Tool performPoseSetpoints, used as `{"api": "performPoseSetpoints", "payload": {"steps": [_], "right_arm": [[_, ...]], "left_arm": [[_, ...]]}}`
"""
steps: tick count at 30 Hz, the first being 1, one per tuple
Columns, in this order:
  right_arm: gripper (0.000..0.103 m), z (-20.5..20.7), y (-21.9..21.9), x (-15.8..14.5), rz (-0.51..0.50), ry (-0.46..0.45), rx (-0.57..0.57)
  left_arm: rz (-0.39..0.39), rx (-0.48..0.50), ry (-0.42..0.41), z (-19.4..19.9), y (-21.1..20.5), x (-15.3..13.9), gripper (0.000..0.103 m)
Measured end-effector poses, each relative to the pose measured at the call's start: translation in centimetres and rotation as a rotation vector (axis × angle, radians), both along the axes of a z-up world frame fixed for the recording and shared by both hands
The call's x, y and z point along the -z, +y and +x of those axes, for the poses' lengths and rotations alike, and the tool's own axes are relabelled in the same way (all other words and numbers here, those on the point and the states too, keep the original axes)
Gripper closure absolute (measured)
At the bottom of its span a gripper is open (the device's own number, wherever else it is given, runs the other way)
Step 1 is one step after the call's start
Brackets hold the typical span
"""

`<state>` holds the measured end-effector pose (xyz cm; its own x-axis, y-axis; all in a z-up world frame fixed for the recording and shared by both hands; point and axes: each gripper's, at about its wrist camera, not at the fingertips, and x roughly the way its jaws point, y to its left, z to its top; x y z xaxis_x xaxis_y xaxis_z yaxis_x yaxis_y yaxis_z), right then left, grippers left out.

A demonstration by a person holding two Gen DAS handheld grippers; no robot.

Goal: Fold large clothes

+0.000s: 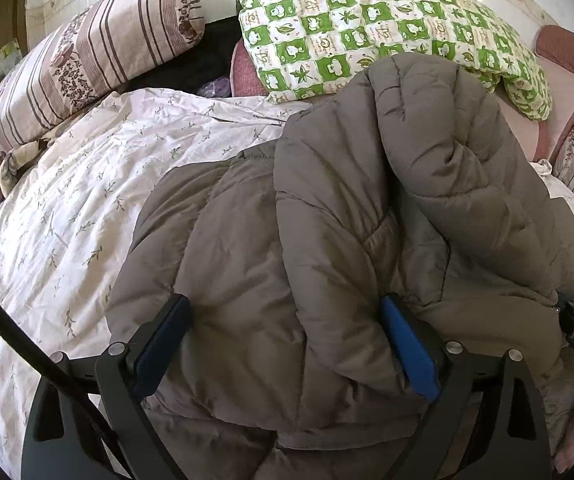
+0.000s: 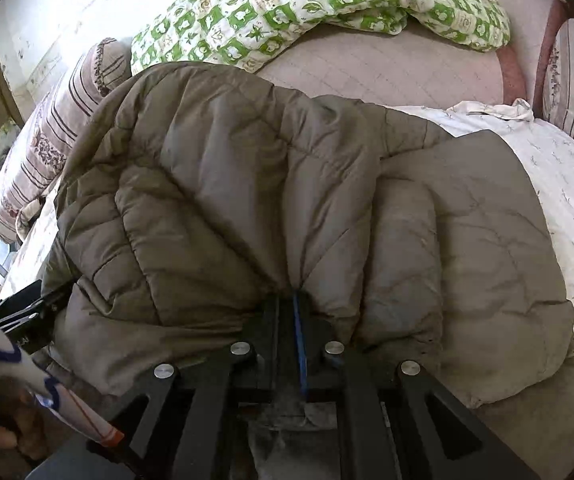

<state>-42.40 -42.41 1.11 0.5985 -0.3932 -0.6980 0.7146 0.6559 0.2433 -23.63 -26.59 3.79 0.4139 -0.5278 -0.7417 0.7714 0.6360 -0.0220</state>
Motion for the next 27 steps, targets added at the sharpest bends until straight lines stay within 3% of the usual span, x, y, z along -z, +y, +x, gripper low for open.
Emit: {"api": "performPoseSetpoints", "payload": {"steps": [5, 11, 14, 16, 21, 25, 27], "right_arm": [[0.095, -0.5, 2.0, -1.4, -0.05, 0.026, 0.014], [0.091, -0.6, 4.2, -4.6, -0.123, -0.052, -0.003], [0.08, 1.0, 5.0, -5.3, -0.145, -0.062, -0.064], [0.078, 2.2, 5.2, -4.7, -0.159, -0.027, -0.076], [0.078, 2.7, 3.6, -0.2, -0.06, 0.035, -0.068], [0.078, 2.4, 3.6, -0.5, -0.058, 0.023, -0.069], [0.078, 2.3, 4.0, -0.7, -0.072, 0.027, -0.072]], "left_arm": [[0.002, -0.002, -0.007, -0.1, 0.1, 0.0, 0.008], [0.002, -0.002, -0.009, -0.1, 0.1, 0.0, 0.008], [0.001, -0.002, -0.007, 0.0, 0.2, 0.0, 0.008], [0.001, -0.002, -0.006, 0.0, 0.1, 0.0, 0.008], [0.003, 0.005, -0.01, -0.1, 0.0, 0.0, 0.008], [-0.015, 0.008, -0.069, -0.8, 0.3, -1.3, 0.008], [-0.077, 0.002, -0.125, -1.4, 1.0, -2.9, 0.008]]}}
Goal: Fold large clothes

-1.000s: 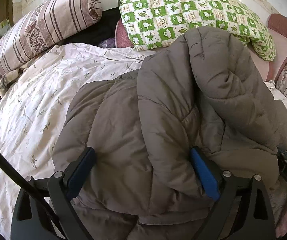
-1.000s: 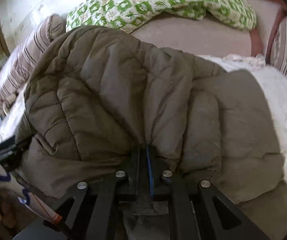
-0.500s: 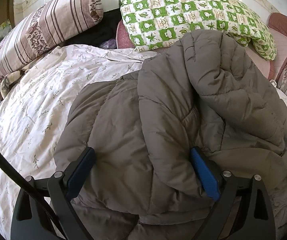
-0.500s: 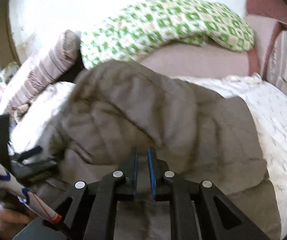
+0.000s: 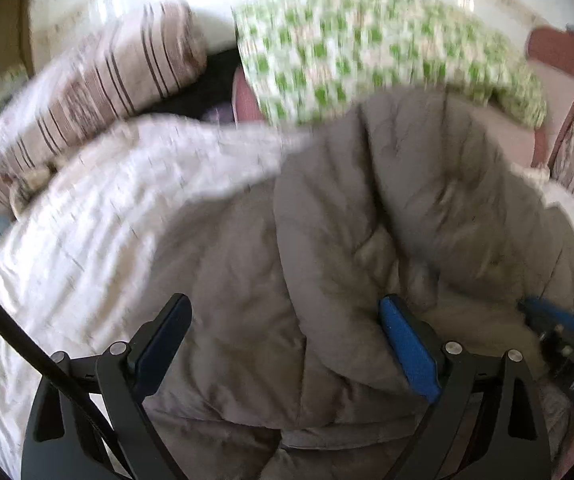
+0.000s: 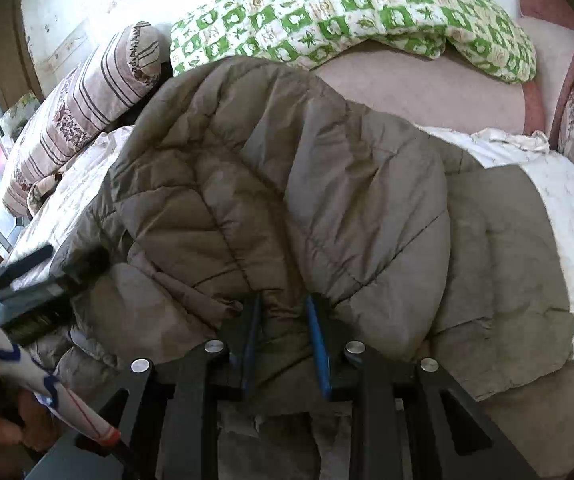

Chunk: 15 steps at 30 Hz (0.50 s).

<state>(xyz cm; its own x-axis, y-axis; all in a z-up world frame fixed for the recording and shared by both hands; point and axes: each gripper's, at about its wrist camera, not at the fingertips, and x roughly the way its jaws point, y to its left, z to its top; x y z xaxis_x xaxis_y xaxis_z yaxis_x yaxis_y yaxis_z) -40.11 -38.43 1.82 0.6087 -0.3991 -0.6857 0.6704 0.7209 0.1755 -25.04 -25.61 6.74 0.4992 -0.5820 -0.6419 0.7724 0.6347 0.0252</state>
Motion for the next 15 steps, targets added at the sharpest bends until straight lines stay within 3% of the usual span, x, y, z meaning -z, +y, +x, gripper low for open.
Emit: {"api": "performPoseSetpoints", "payload": {"steps": [3, 5, 8, 9, 12, 15], "right_arm": [[0.078, -0.7, 0.2, -0.3, 0.005, -0.019, 0.0], [0.078, -1.2, 0.3, -0.7, 0.013, -0.037, 0.0], [0.077, -2.7, 0.6, -2.2, -0.025, -0.072, 0.023], [0.077, -3.0, 0.6, -2.6, -0.04, -0.079, 0.03], [0.077, -3.6, -0.2, -3.3, -0.099, -0.054, 0.076], [0.077, -3.7, -1.4, -2.4, -0.057, -0.039, 0.087]], "left_arm": [[-0.081, 0.032, -0.028, -0.9, 0.7, -1.7, 0.008], [-0.038, 0.07, -0.013, -1.3, -0.2, -0.9, 0.008], [0.11, 0.076, 0.018, -1.0, -1.9, 2.0, 0.008], [0.127, 0.07, 0.038, -0.7, -2.1, 2.6, 0.008], [0.108, 0.063, 0.068, -0.4, -1.9, 2.4, 0.008], [0.115, 0.058, 0.064, -0.5, -2.1, 2.7, 0.008]]}}
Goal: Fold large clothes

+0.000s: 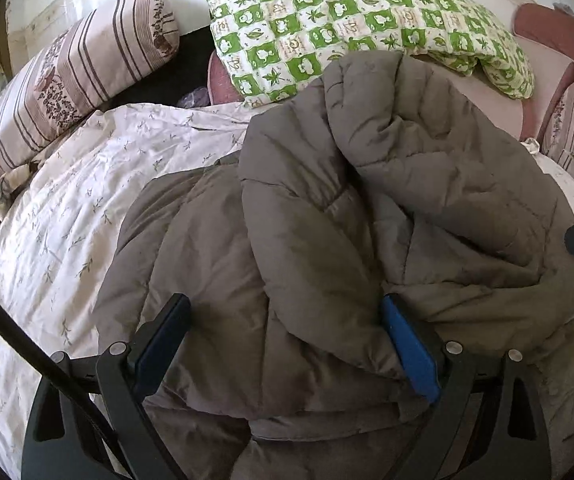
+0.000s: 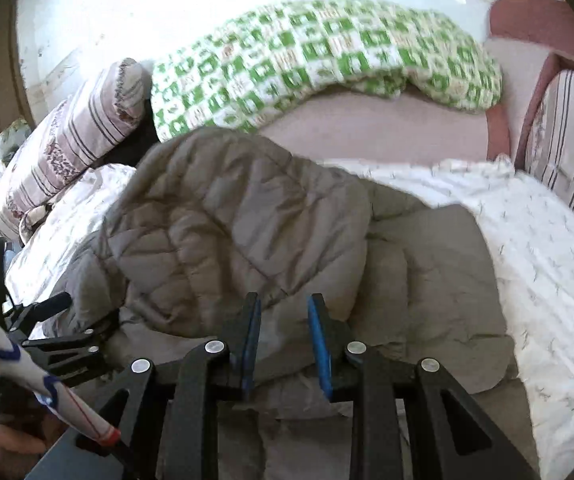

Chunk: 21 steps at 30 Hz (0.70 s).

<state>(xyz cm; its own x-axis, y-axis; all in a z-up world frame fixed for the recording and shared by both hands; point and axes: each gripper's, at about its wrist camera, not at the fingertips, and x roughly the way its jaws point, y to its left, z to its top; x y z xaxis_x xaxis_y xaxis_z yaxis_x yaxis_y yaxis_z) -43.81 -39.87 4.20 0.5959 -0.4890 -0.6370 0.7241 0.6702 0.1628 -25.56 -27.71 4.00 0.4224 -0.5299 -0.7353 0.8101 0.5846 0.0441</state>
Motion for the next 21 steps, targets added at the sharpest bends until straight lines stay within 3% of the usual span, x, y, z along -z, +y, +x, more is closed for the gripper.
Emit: {"api": "performPoseSetpoints", "payload": {"steps": [5, 21], "right_arm": [[0.076, 1.1, -0.7, 3.7, 0.048, 0.082, -0.012], [0.076, 1.1, -0.4, 4.6, 0.023, 0.07, -0.022]], "left_arm": [[0.002, -0.003, -0.014, -0.2, 0.2, 0.2, 0.007], [0.001, -0.011, -0.041, -0.5, 0.4, 0.4, 0.007]]}}
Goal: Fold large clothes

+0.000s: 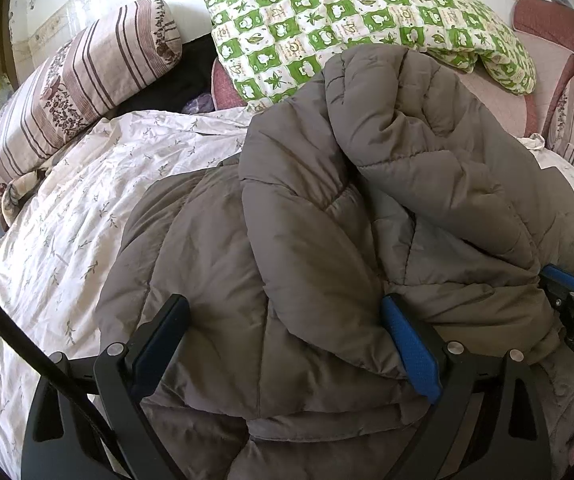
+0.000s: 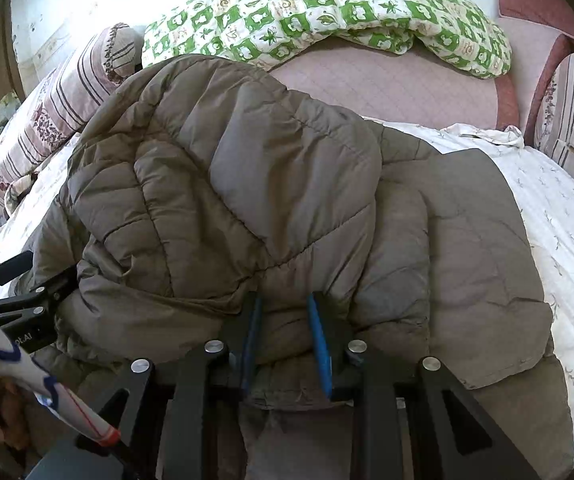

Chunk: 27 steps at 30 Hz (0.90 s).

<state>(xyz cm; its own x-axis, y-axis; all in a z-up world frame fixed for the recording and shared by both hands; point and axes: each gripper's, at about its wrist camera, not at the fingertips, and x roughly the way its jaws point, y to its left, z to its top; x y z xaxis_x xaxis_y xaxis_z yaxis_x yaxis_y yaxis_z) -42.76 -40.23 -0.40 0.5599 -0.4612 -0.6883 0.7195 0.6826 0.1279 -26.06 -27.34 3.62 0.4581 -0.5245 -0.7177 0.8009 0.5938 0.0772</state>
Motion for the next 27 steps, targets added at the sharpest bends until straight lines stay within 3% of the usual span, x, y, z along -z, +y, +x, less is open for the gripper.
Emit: {"api": "performPoseSetpoints", "payload": {"steps": [27], "right_arm": [[0.076, 0.5, 0.34, -0.11, -0.032, 0.038, 0.006]], "left_arm": [[-0.002, -0.003, 0.004, -0.08, 0.01, 0.11, 0.007]]}}
